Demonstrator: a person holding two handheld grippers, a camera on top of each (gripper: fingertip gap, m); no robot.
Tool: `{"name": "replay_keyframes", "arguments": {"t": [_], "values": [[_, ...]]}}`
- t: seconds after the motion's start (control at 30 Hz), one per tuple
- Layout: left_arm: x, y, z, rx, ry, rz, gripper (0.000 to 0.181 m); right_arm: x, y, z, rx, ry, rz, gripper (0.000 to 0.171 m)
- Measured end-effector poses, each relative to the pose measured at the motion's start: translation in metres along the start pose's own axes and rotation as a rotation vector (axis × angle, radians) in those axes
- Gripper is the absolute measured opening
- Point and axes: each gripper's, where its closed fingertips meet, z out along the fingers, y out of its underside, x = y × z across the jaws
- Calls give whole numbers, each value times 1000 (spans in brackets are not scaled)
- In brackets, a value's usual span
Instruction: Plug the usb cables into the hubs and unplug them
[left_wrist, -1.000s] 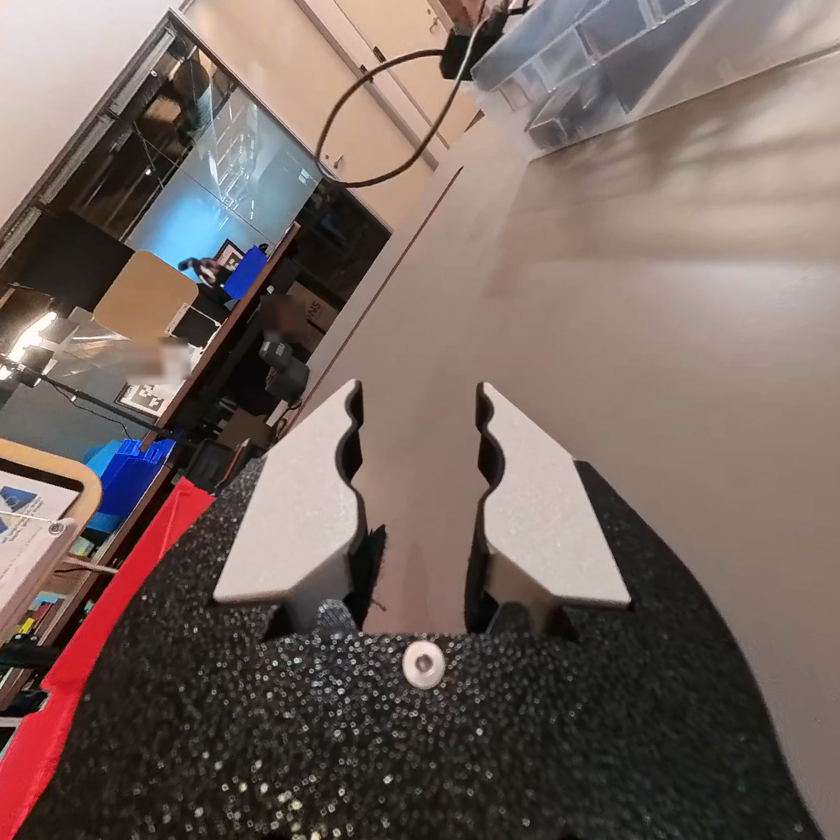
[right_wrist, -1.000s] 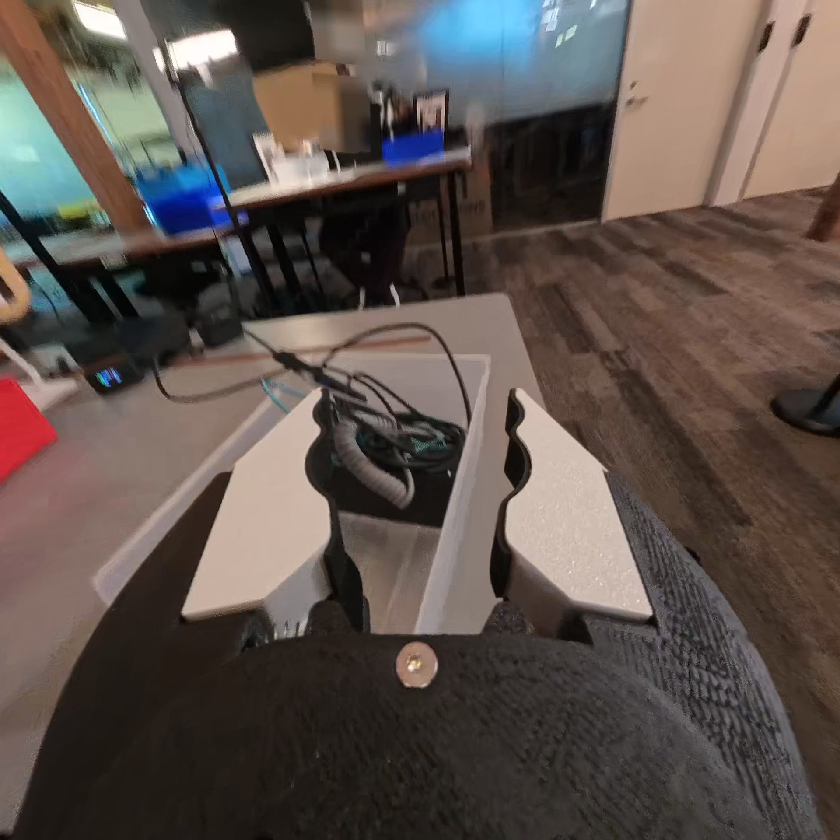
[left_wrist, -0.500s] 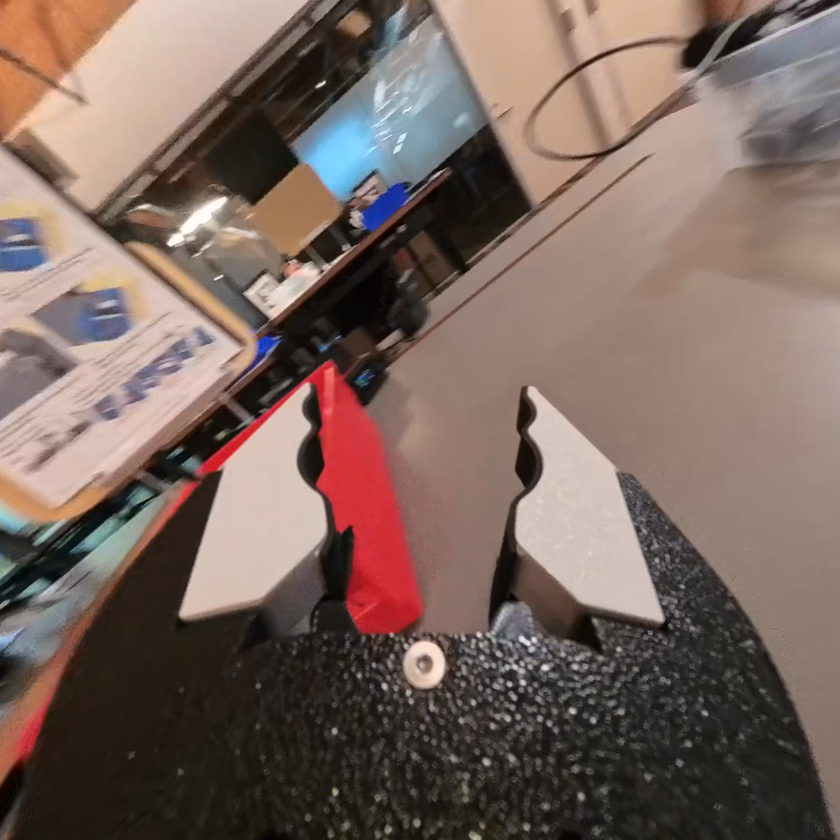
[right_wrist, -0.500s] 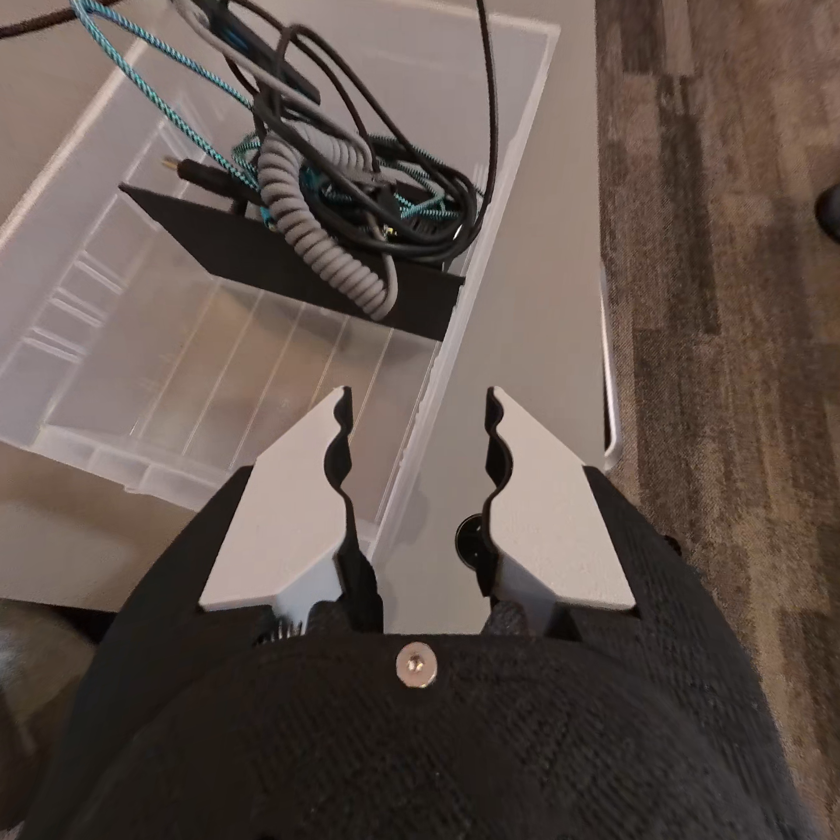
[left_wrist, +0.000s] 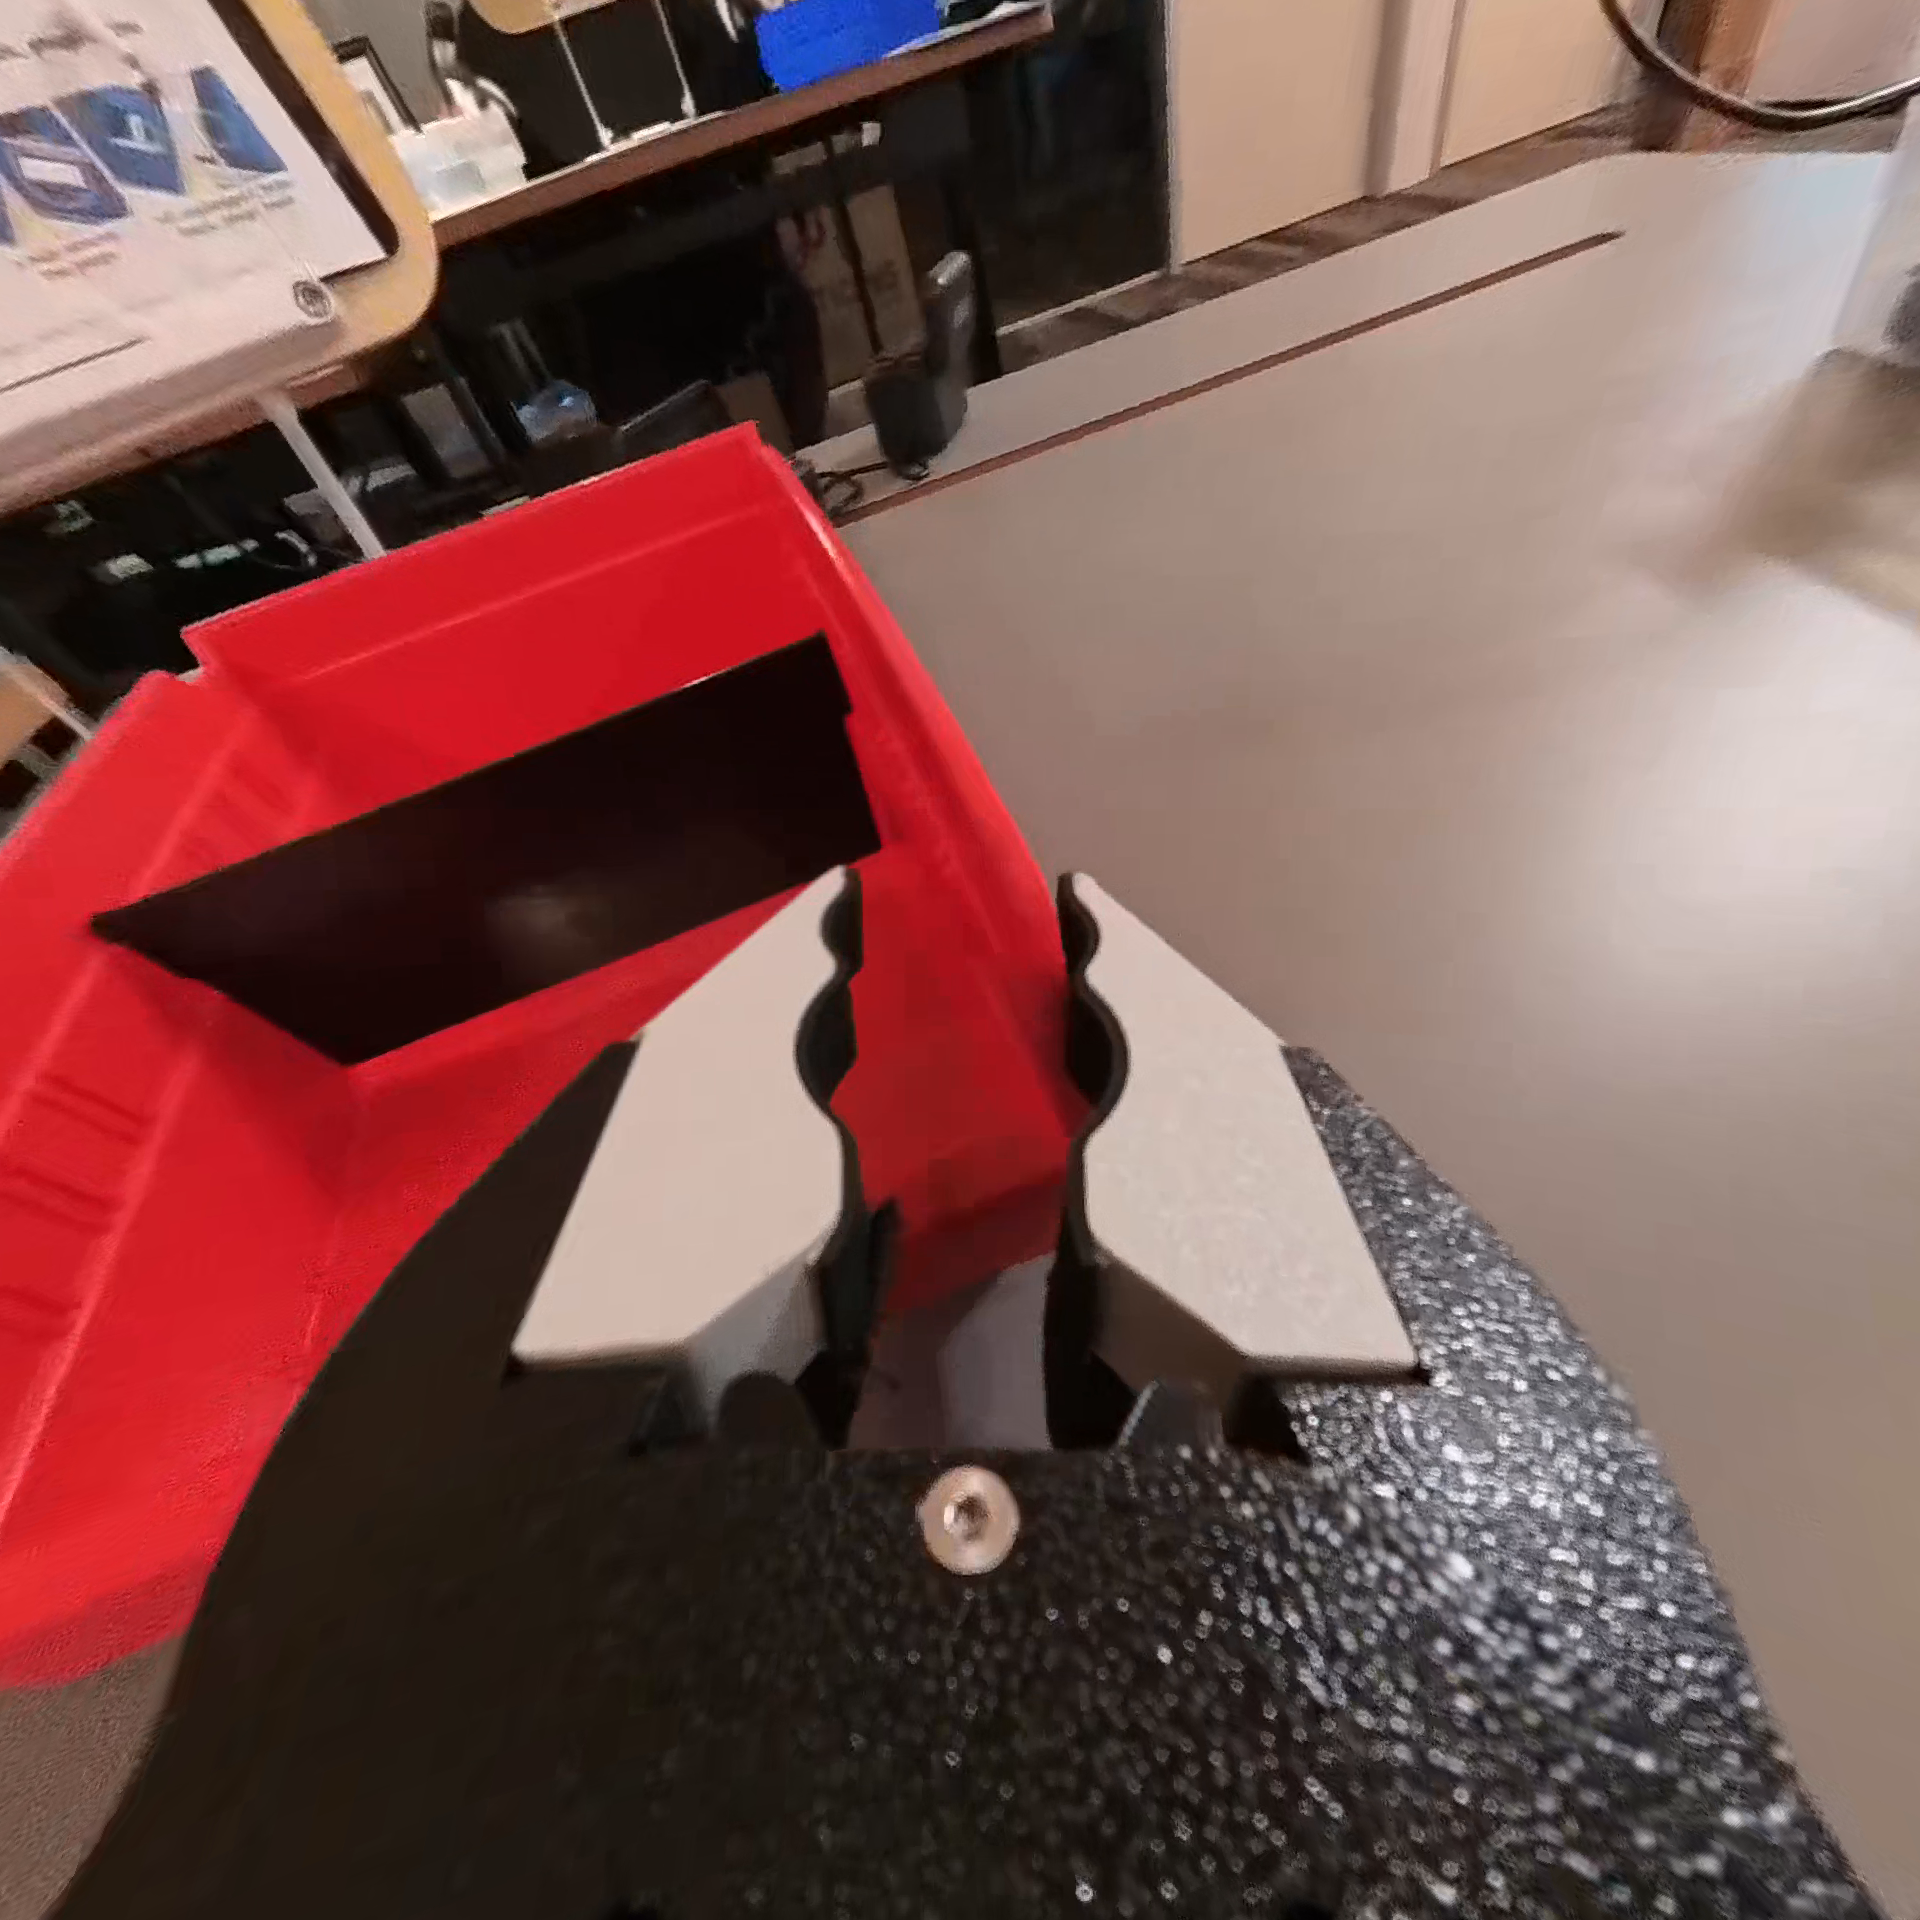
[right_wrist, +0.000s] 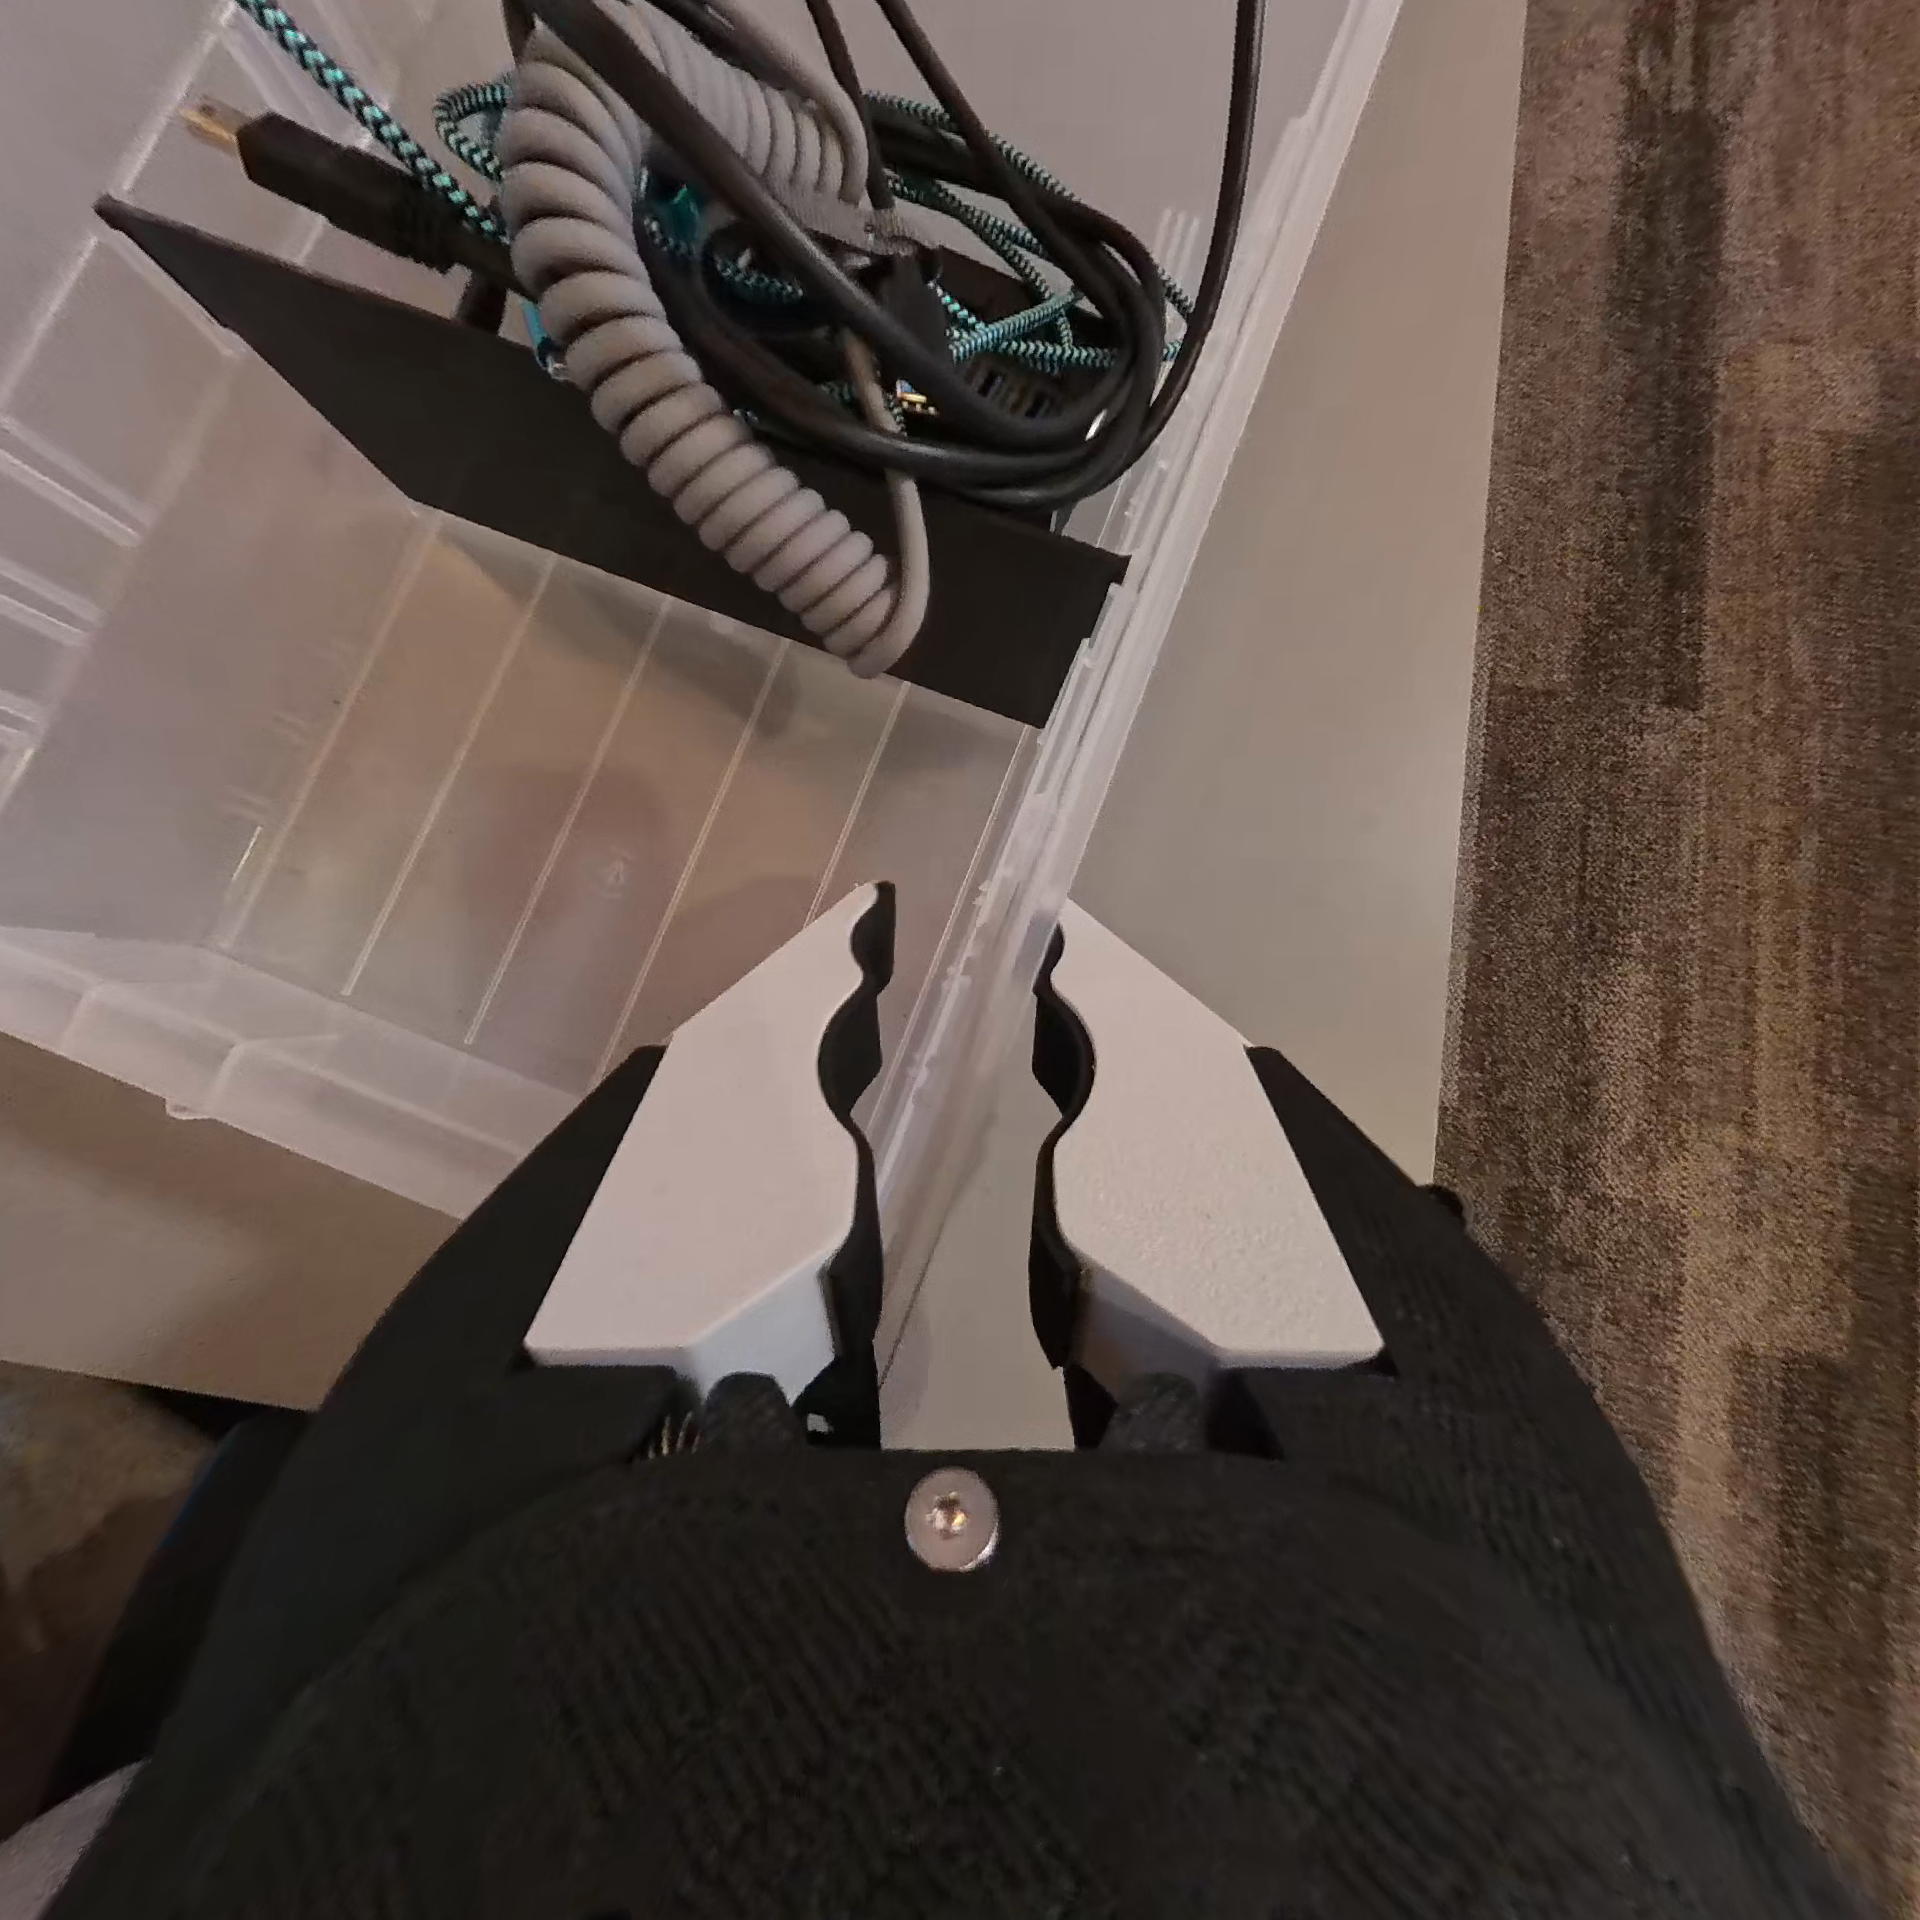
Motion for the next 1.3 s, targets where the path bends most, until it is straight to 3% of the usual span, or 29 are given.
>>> {"name": "replay_keyframes", "arguments": {"t": [0.03, 0.1, 0.33, 0.6, 0.7, 1.07, 1.3], "values": [[2, -1, 0, 3, 1, 21, 29, 1, 0, 0, 0, 6, 0, 22], [7, -1, 2, -5, 1, 72, 18, 3, -1, 1, -8, 31, -21, 21], [9, 2, 7, -18, -27, 143, 22, 2, -6, 7, -25, 82, -75, 20], [5, 4, -1, -24, -56, 156, 10, -12, -20, 19, -15, 75, -113, 21], [0, 5, -11, -46, -99, 205, 3, -21, -29, 26, 8, 58, -114, 21], [35, -26, -66, 72, 33, 202, 4, -68, -59, 52, 35, 41, -132, 24], [31, -56, -111, 146, -27, 273, 4, -113, -75, 67, 52, 28, -192, 29]]}}
